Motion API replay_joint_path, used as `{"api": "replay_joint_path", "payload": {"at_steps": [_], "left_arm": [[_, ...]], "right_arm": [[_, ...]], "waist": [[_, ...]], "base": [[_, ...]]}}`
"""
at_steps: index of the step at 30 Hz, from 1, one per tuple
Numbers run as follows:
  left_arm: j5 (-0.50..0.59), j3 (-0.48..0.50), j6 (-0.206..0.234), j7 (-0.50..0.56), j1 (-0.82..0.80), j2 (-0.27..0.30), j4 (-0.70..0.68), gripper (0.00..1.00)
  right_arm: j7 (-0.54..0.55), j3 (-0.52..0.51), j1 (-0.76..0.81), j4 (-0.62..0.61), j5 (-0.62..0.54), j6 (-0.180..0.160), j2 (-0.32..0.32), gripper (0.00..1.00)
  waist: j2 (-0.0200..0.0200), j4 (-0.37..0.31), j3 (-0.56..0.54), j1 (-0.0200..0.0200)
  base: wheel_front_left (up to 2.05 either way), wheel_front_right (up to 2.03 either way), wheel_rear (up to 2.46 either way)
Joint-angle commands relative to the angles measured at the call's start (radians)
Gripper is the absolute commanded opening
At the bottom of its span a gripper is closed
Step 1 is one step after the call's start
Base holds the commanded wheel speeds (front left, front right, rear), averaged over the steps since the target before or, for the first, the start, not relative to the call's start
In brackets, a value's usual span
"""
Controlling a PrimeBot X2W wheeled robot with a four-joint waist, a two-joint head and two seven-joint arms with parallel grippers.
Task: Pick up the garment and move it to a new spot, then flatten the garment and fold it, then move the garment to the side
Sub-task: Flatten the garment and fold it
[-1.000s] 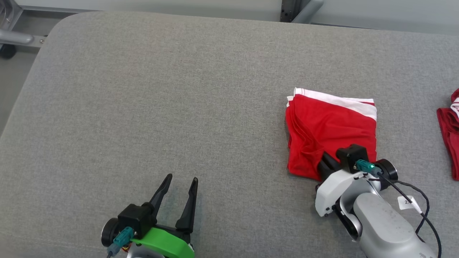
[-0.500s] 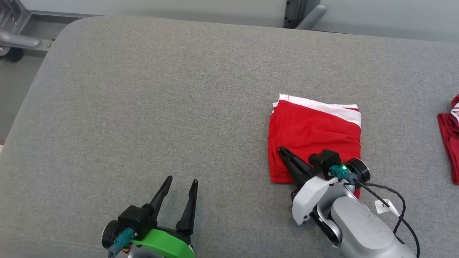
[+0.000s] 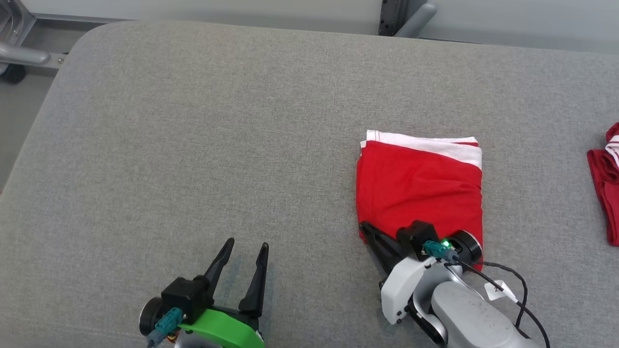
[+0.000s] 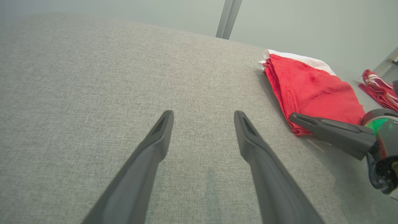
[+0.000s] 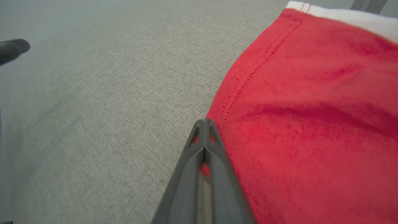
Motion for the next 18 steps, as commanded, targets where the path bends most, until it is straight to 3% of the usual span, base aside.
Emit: {"api": "replay_joint_path", "payload": {"at_steps": [1,9,13,14,16,17,18], "left_arm": [[-0.008,0.000,0.000,-0.002,-0.004,0.000,0.003,1.00],[-0.010,0.016,0.000,-0.003,0.023,0.003,0.009,1.00],[-0.004,0.032,0.000,-0.002,0.044,0.004,0.005,1.00],[-0.001,0.038,0.000,-0.002,0.051,0.005,0.003,1.00],[0.001,0.056,0.000,-0.002,0.068,0.006,-0.001,1.00],[0.002,0.064,0.000,-0.002,0.075,0.007,-0.003,1.00],[0.003,0.071,0.000,-0.003,0.081,0.007,-0.004,1.00]], "right_arm": [[-0.002,0.012,-0.005,0.011,0.006,-0.001,0.003,0.00],[-0.002,0.032,0.022,-0.033,0.030,-0.001,0.007,0.00],[-0.002,-0.039,0.081,-0.144,0.021,-0.001,-0.014,0.04],[-0.002,-0.063,0.104,-0.178,0.013,-0.001,-0.018,0.36],[-0.002,-0.106,0.153,-0.243,-0.010,-0.001,-0.029,0.49],[-0.002,-0.129,0.172,-0.275,-0.023,-0.001,-0.036,0.71],[-0.002,-0.154,0.195,-0.306,-0.033,-0.001,-0.042,1.00]], "waist": [[0.0109,-0.001,-0.001,0.0000],[0.0109,-0.019,-0.036,0.0000],[0.0109,-0.038,-0.073,0.0000],[0.0109,-0.043,-0.082,0.0000],[0.0109,-0.057,-0.098,0.0000],[0.0109,-0.063,-0.105,0.0000],[0.0109,-0.069,-0.114,0.0000]], "base": [[0.00,0.00,0.00],[0.00,0.00,0.00],[0.00,0.00,0.00],[0.00,0.00,0.00],[0.00,0.00,0.00],[0.00,0.00,0.00],[0.00,0.00,0.00]]}}
